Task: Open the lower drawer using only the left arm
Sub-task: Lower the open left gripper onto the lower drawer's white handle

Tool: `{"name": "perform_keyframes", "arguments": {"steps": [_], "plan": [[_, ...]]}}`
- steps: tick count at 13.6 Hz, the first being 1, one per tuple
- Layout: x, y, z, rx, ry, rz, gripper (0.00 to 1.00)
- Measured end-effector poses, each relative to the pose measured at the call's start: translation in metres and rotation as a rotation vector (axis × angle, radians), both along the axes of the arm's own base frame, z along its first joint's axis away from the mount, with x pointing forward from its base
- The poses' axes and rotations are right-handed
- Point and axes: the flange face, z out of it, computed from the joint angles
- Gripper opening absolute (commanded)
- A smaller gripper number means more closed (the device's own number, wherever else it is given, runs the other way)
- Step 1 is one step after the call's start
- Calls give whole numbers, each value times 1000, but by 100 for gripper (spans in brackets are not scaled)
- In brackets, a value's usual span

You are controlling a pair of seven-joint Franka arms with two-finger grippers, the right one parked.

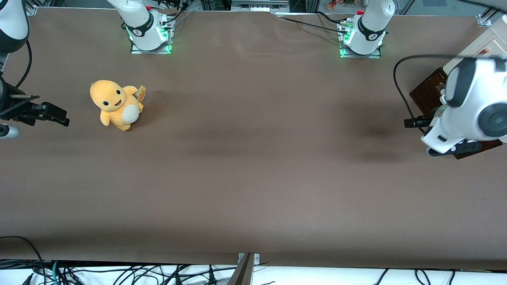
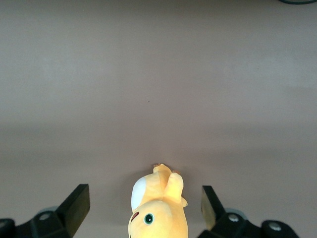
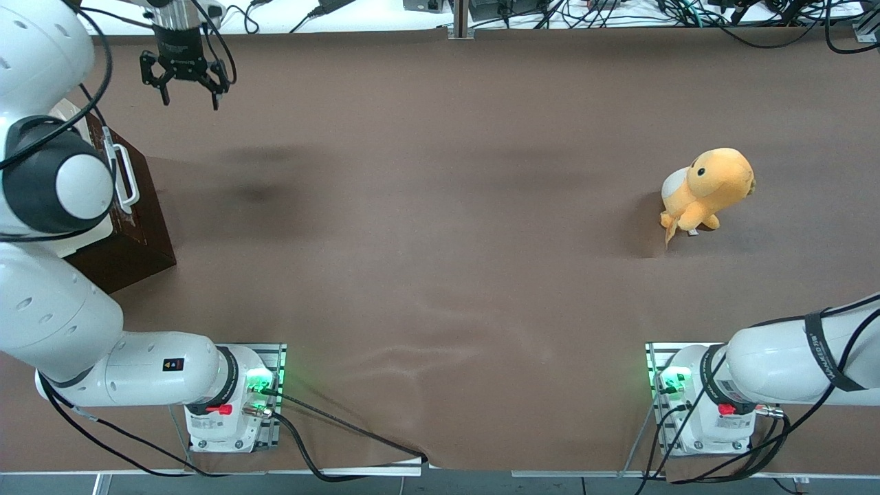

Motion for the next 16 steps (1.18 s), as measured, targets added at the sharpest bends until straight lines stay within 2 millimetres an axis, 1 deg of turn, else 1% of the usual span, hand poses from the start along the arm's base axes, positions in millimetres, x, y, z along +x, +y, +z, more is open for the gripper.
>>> {"name": "perform_keyframes", "arguments": {"steps": [2, 5, 7, 9, 11, 13, 16], "plan": [[2, 15, -32, 135, 68, -15, 100], [-4, 41, -76, 352, 213, -45, 100], [-8, 48, -108, 427, 276, -41, 100], [-12, 57, -136, 495, 329, -33, 100], [-16, 68, -160, 562, 380, -52, 100], [-20, 80, -180, 596, 415, -58, 100], [-25, 99, -201, 632, 454, -65, 100]]}}
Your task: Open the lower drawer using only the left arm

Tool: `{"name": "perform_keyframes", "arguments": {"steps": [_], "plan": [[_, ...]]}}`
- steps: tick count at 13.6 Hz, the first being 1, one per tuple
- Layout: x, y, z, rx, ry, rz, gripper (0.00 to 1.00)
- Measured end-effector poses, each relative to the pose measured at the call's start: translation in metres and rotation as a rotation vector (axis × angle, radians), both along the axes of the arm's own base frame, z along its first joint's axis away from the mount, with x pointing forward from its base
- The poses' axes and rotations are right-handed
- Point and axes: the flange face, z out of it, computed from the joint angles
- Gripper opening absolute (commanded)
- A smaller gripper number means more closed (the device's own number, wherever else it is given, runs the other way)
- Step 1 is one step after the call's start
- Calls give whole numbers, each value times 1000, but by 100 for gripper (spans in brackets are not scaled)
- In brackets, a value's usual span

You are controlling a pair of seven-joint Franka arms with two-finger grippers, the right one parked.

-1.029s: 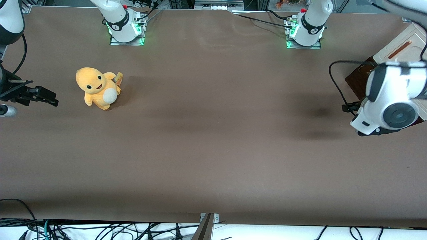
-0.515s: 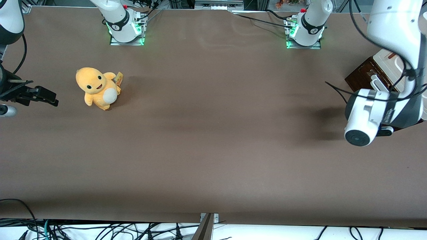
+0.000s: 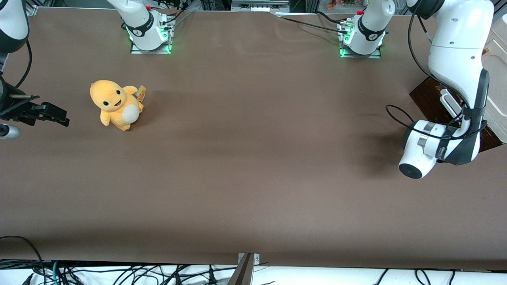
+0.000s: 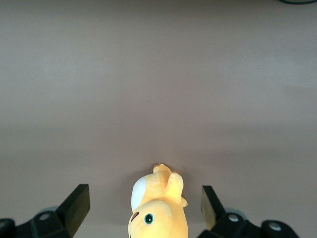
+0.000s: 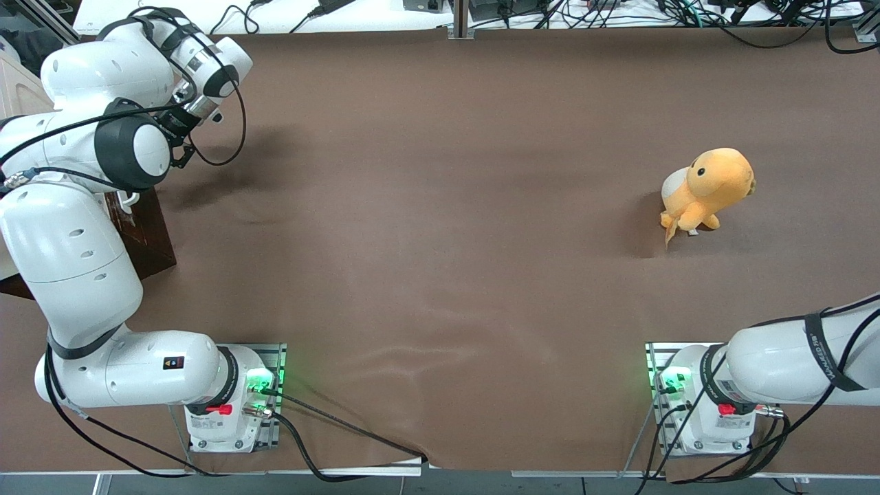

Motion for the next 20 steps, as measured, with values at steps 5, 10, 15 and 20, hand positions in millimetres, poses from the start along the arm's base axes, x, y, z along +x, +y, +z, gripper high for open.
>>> {"name": "perform_keyframes", "arguments": {"steps": [5, 10, 15, 20], "plan": [[-4, 12, -26, 87, 75, -63, 41], [-5, 13, -29, 113, 86, -66, 10], [-4, 6, -29, 126, 74, -76, 9], [-1, -31, -36, 145, 80, -134, 9]]}}
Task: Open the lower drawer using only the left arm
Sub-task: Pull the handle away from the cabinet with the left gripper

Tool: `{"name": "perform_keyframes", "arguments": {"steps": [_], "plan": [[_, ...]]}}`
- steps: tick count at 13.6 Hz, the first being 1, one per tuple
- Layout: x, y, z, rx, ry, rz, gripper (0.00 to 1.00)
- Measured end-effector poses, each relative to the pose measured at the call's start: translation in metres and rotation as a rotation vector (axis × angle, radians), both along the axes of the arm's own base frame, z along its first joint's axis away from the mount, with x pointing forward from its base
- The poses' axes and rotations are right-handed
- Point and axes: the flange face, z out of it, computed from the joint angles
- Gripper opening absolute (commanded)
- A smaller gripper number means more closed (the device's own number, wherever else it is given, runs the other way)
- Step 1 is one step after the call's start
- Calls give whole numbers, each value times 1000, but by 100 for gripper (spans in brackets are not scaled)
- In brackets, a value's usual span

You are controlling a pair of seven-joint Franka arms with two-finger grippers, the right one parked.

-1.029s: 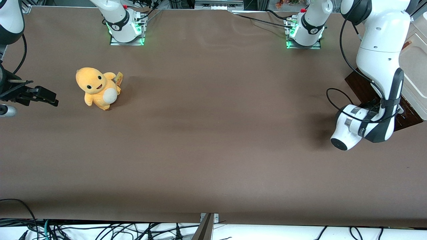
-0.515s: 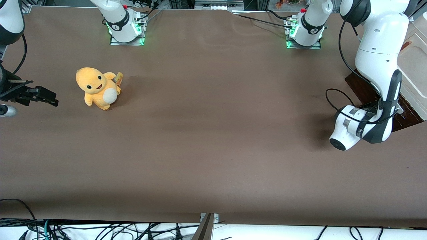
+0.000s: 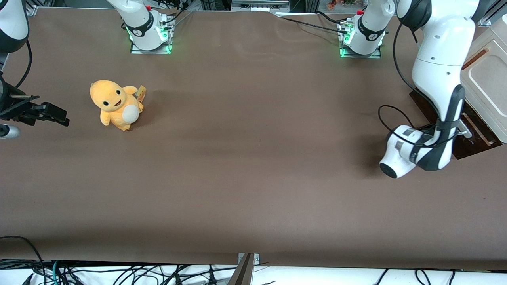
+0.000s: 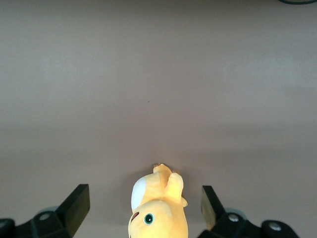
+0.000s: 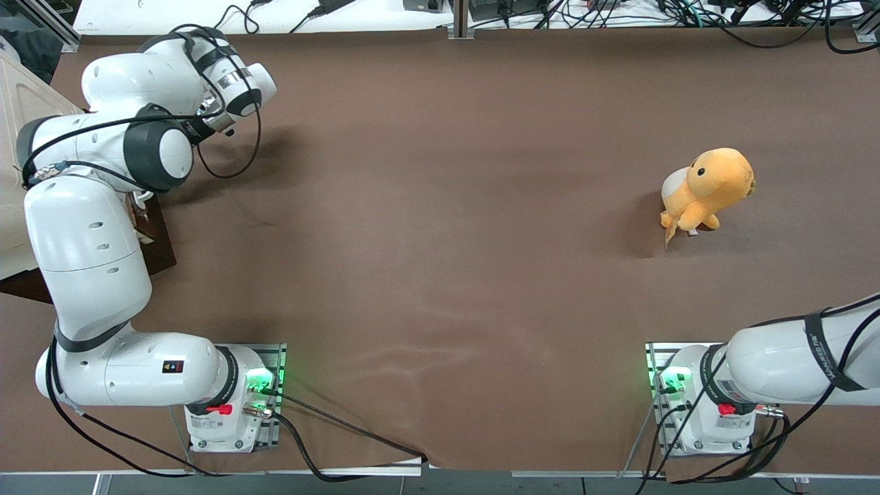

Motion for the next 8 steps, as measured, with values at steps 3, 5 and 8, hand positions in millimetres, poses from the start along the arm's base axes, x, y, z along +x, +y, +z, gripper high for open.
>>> {"name": "perform_keyframes", "arguments": {"steps": [3, 5, 8], "plan": [[4, -16, 2, -2, -6, -16, 10], [7, -29, 1, -2, -6, -35, 11], [9, -39, 1, -1, -7, -49, 14]]}}
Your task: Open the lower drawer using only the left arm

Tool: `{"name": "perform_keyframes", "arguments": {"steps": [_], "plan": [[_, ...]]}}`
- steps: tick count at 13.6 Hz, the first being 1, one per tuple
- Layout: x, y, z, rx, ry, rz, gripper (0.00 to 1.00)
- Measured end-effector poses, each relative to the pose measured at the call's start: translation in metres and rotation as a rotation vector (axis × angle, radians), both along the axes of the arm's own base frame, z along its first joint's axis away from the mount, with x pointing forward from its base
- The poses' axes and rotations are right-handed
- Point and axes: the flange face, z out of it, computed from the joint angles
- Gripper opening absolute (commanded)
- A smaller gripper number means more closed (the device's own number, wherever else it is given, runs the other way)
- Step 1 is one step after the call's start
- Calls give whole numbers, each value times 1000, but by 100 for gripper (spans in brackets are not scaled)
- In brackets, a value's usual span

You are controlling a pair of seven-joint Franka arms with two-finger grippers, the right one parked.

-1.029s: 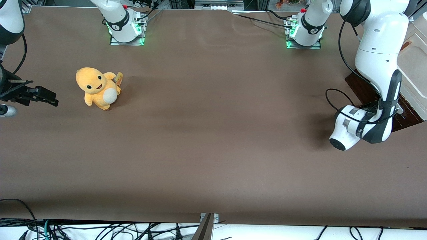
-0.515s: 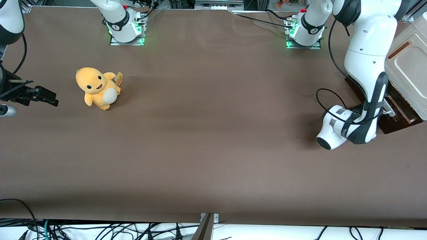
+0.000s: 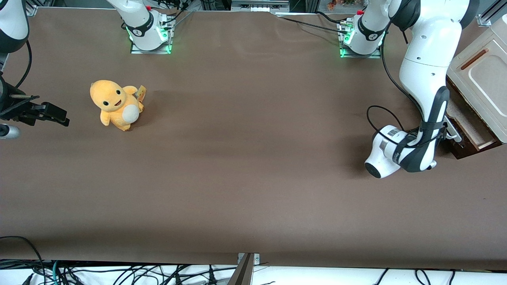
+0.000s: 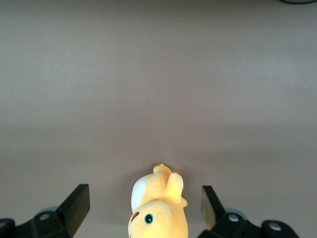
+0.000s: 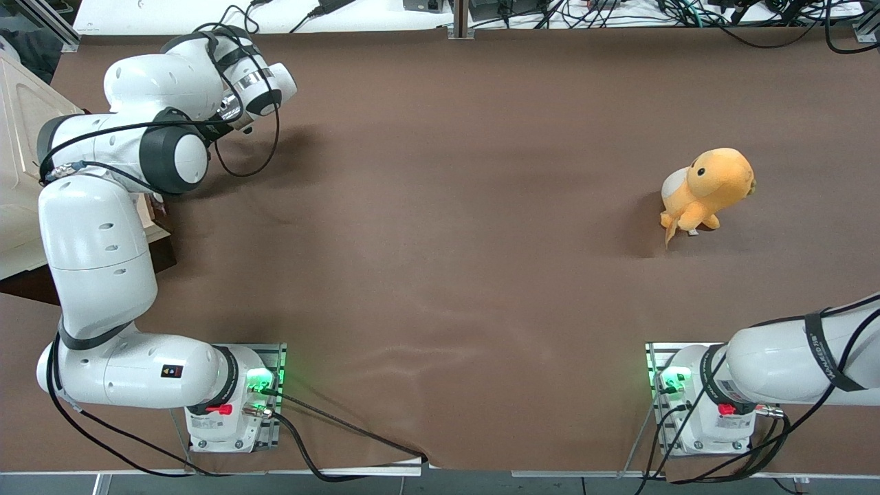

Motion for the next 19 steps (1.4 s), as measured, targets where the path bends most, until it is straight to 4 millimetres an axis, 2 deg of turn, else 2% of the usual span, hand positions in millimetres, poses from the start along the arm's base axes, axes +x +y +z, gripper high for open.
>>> {"name": "perform_keyframes", "arguments": {"steps": [3, 4, 5, 6, 7, 10, 13, 16, 19], "plan": [[1, -2, 0, -4, -4, 2, 14], [2, -4, 1, -7, -7, 2, 18], [4, -8, 2, -11, -11, 0, 28], [5, -12, 3, -14, -13, -4, 70], [5, -14, 3, -15, -14, -7, 100], [10, -23, 8, -28, -12, -18, 100], [31, -29, 38, -52, -38, 3, 100], [56, -42, 86, -199, -119, 89, 100], [75, -60, 157, -420, -267, 197, 100]]}}
